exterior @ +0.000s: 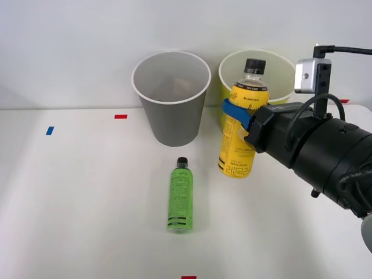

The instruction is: Put cans in the gray bin, plastic bottles in the light green bin

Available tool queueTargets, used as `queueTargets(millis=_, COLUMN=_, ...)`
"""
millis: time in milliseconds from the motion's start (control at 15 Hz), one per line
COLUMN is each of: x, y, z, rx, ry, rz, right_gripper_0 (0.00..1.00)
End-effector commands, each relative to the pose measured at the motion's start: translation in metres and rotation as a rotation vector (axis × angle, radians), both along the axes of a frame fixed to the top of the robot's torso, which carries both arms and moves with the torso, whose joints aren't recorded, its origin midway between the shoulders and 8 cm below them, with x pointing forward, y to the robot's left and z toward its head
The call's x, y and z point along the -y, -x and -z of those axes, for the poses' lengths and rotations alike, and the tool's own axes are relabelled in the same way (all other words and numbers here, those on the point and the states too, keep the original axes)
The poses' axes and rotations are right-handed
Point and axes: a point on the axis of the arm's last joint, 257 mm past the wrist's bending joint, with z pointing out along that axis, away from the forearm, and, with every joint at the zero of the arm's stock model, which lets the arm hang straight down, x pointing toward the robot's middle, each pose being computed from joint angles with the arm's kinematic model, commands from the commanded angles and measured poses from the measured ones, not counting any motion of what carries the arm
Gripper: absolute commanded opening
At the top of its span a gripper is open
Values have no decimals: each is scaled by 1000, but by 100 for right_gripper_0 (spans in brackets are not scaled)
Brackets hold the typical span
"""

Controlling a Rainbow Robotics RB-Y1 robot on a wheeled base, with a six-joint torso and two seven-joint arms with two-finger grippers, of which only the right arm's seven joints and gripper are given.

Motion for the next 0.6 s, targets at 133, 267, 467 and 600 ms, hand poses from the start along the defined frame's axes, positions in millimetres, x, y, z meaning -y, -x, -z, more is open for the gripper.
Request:
queueTargets(millis=133, x=6, y=-5, z=-34, rx=127, ry=-60, rz=16, right_gripper_0=0)
queueTargets(millis=267, x=8, y=-22, z=-47, rx=217, ry=-120, rz=13, right_gripper_0=0)
queueTargets(millis=467, x=16, y=-50, z=-56, rx=300, ry=-110, rz=38, right_gripper_0=0)
queueTargets(millis=600, x=25, y=-69, z=-68, rx=331, ry=-95, rz=64, right_gripper_0=0)
